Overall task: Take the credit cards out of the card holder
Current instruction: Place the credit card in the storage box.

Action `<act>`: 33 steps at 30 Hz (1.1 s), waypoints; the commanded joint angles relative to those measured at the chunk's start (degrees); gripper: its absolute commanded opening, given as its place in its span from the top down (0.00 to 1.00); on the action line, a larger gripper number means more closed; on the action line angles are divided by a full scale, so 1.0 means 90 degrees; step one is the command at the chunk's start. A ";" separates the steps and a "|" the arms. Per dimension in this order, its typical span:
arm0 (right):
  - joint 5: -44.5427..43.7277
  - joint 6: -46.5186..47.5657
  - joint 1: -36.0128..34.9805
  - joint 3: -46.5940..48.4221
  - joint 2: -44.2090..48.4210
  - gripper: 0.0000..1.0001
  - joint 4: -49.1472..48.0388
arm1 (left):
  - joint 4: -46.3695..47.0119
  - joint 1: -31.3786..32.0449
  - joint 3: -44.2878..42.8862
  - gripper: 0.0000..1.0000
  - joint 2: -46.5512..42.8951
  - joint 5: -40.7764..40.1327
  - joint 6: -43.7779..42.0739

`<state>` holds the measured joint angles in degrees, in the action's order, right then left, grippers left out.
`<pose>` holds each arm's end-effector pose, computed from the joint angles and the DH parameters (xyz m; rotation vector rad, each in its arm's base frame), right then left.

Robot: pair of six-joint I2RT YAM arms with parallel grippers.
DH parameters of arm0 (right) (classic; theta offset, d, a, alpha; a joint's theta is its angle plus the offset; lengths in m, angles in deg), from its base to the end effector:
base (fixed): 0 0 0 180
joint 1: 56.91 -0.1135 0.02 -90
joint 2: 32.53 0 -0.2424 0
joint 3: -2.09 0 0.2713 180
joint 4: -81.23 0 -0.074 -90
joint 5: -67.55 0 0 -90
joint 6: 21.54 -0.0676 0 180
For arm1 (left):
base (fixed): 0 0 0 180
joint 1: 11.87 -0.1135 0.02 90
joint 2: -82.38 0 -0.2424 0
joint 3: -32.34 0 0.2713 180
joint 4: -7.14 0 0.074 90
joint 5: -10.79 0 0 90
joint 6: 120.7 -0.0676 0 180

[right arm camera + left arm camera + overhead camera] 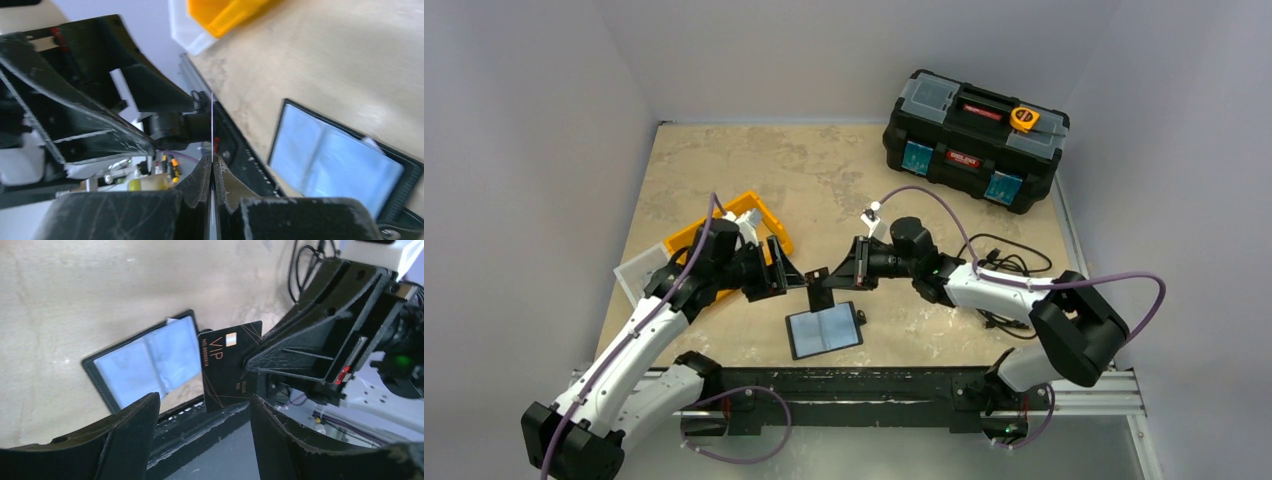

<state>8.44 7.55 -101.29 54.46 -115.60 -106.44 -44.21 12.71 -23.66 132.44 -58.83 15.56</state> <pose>0.2227 0.2665 0.1640 -0.0859 2.3514 1.6051 0.2000 -0.1174 0.2296 -0.2930 2.5227 -0.9729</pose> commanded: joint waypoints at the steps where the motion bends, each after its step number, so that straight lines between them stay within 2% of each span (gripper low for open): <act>1: 0.0772 -0.0572 0.0003 0.0413 0.0151 1.00 -0.1047 | 0.0564 -0.0140 0.0043 0.34 -0.0243 0.1204 0.0064; 4: 0.0918 -0.0857 -0.0050 0.0468 0.0125 1.00 -0.1432 | 0.0974 -0.0167 0.0164 0.35 -0.0381 0.1558 0.0327; 9: 0.0981 -0.1042 -0.0092 0.0453 0.0185 1.00 -0.1692 | 0.1325 -0.0191 0.0253 0.46 -0.0433 0.1857 0.0596; 13: 0.0948 -0.1018 -0.0144 0.0414 0.0195 1.00 -0.1676 | 0.1610 -0.0211 0.0340 0.60 -0.0419 0.2051 0.0792; 17: 0.0856 -0.0926 -0.0202 0.0366 0.0221 0.99 -0.1589 | 0.1916 -0.0211 0.0481 0.83 -0.0392 0.2197 0.0993; 19: 0.0670 -0.0727 -0.0229 0.0427 0.0297 0.87 -0.1256 | 0.1922 -0.0211 0.0505 0.96 -0.0375 0.2196 0.1007; 20: 0.0547 -0.0570 -0.0241 0.0487 0.0349 0.77 -0.0989 | 0.1884 -0.0211 0.0505 1.00 -0.0391 0.2143 0.0996; 23: -0.0009 0.0013 -0.0245 0.0780 0.0536 0.44 0.0150 | 0.1318 -0.0214 0.0389 1.00 -0.0491 0.1641 0.0851; 26: -0.0642 0.0533 -0.0245 0.0968 0.0771 0.22 0.1201 | 0.0156 -0.0228 -0.0048 1.00 -0.0614 0.0518 0.0599; 29: -0.1012 0.0756 -0.0245 0.0941 0.1014 0.14 0.1692 | -0.1333 -0.0271 -0.0679 1.00 -0.0556 -0.1089 0.0331; 33: -0.1353 0.1143 -0.0244 0.0941 0.1226 0.12 0.2198 | -0.2636 -0.0388 -0.1470 1.00 -0.0179 -0.3401 0.0081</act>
<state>2.04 11.92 -103.50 60.93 -106.61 -94.37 -53.91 10.43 -29.69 128.84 -65.83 20.17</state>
